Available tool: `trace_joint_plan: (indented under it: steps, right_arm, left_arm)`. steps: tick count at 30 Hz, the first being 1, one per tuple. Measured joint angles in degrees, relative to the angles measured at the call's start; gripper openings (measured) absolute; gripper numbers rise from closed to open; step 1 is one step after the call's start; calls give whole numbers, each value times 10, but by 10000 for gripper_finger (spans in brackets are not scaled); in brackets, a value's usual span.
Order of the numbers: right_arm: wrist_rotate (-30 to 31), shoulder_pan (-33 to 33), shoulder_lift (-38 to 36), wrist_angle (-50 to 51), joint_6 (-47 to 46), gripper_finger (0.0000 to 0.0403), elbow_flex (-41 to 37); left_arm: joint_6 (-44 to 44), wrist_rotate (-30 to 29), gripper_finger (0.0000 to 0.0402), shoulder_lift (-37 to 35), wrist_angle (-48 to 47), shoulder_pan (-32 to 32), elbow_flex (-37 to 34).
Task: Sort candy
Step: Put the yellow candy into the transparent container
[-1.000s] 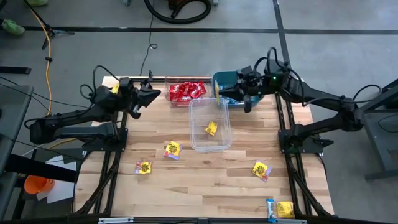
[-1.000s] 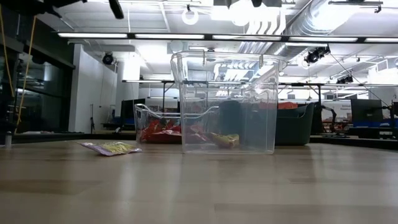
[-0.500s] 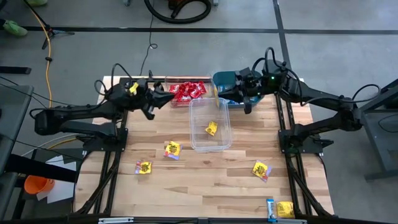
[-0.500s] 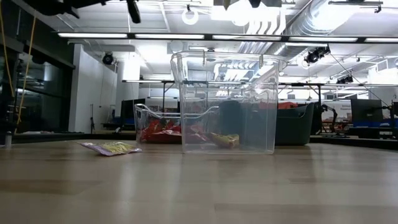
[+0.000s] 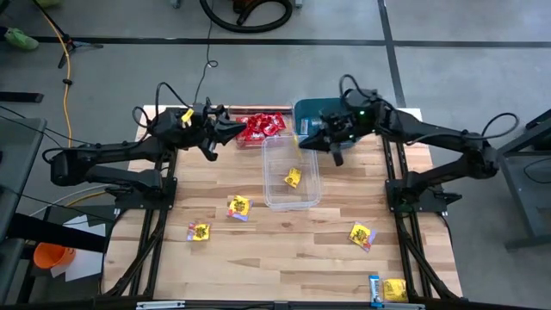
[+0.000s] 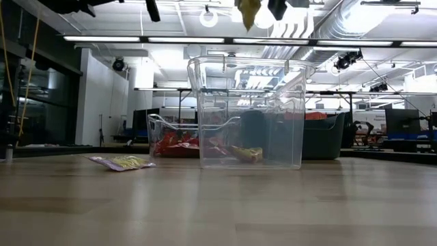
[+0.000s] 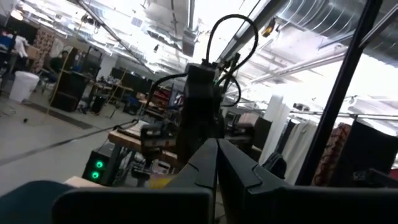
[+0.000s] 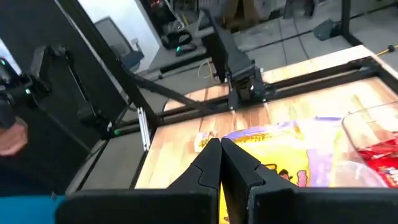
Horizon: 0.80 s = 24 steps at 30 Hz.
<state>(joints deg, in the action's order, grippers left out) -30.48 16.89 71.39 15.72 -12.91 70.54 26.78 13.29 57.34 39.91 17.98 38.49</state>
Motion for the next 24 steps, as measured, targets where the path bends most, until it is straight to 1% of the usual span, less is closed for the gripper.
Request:
trace_joint_plan:
  steps: [3, 7, 13, 16, 21, 22, 24]
  right_arm:
    - [0, -10, 23, 4, 17, 0, 0]
    - [3, -14, 57, 51, 48, 0, 0]
    - [46, -17, 98, 114, 96, 0, 0]
    - [85, -29, 119, 170, 136, 0, 19]
    - [195, -51, 166, 289, 232, 0, 91]
    - [206, -54, 175, 305, 241, 0, 103]
    - [208, -55, 194, 326, 252, 0, 124]
  left_arm:
    - [1, 0, 0, 0, -3, 0, 0]
    - [1, 1, 0, 0, -7, 0, 0]
    - [1, 1, 0, 0, -25, 0, 0]
    - [1, 0, 0, 0, -43, 0, 0]
    - [0, 1, 0, 0, -66, 0, 0]
    - [0, 0, 0, 0, -70, 0, 0]
    - [0, 1, 0, 0, -74, 0, 0]
